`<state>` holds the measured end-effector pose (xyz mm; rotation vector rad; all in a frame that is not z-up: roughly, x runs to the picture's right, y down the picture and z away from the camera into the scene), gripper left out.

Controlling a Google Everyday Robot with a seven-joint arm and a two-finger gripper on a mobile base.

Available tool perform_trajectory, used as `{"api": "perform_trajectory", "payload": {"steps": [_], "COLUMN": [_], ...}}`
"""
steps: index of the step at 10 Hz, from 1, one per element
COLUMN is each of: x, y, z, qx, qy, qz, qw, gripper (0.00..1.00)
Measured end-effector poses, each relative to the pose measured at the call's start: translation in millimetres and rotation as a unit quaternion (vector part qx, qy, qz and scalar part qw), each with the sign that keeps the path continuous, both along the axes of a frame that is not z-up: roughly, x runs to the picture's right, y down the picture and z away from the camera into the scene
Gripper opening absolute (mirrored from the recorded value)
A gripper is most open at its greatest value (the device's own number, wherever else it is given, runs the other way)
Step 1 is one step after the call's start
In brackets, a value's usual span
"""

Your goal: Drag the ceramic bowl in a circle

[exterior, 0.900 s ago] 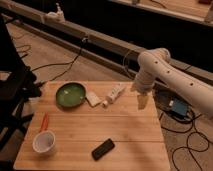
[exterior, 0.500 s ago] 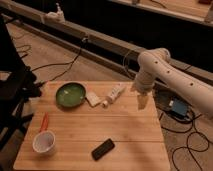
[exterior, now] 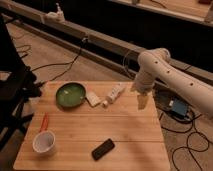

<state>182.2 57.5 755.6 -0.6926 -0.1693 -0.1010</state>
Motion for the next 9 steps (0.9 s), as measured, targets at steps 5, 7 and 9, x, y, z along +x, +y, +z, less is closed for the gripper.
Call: {"api": "perform_trajectory", "payload": {"steps": [5, 7, 9], "x": [5, -12, -63], "y": [-22, -49, -56], "z": [-6.2, -13.6, -12.9], "qx": [0.022, 0.046, 0.056], "qy": [0.006, -0.027, -0.112], "qz": [-0.010, -0.010, 0.007], "qw": [0.9997, 0.9985, 0.9922], "gripper": [0.74, 0.74, 0.74]}}
